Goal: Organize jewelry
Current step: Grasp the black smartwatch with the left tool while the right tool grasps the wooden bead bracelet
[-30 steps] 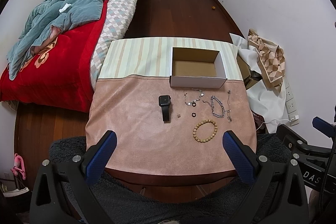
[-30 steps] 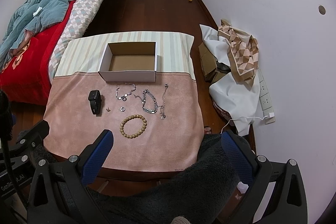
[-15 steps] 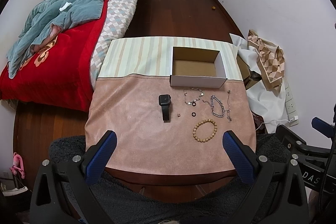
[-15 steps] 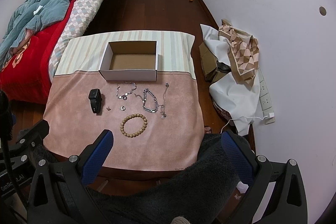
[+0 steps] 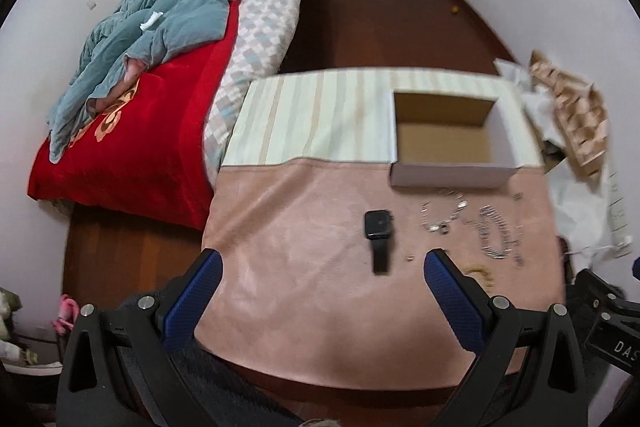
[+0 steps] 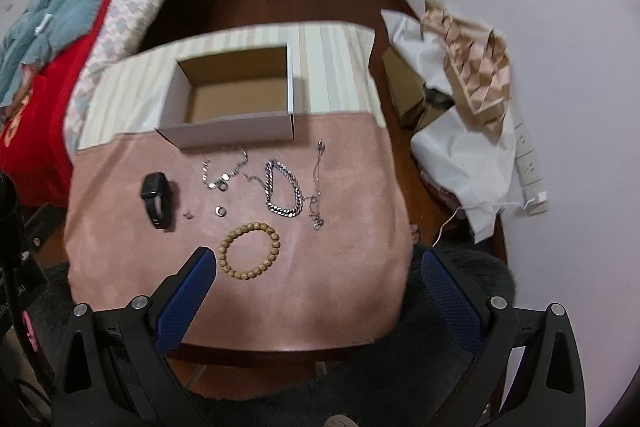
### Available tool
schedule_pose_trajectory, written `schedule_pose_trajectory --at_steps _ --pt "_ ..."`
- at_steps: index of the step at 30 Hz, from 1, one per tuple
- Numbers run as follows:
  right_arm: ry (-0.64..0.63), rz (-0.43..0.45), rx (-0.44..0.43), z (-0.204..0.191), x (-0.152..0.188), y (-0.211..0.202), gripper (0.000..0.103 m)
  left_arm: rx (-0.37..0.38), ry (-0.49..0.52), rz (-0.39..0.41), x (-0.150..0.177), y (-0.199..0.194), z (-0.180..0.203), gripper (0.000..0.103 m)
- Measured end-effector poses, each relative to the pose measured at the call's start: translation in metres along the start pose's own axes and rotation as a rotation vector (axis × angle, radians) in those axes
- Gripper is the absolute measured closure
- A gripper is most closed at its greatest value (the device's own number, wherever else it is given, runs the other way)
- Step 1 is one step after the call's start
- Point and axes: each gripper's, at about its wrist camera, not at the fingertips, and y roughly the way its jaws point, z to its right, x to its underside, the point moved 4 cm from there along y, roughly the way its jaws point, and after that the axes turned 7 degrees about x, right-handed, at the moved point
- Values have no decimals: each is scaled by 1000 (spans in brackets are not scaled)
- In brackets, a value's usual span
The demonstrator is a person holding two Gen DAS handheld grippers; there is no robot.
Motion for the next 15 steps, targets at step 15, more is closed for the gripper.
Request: schedule_pose_trajectory --at_steps 15 --pt "24 -243 -58 -46 21 141 38 10 -5 -230 23 126 7 1"
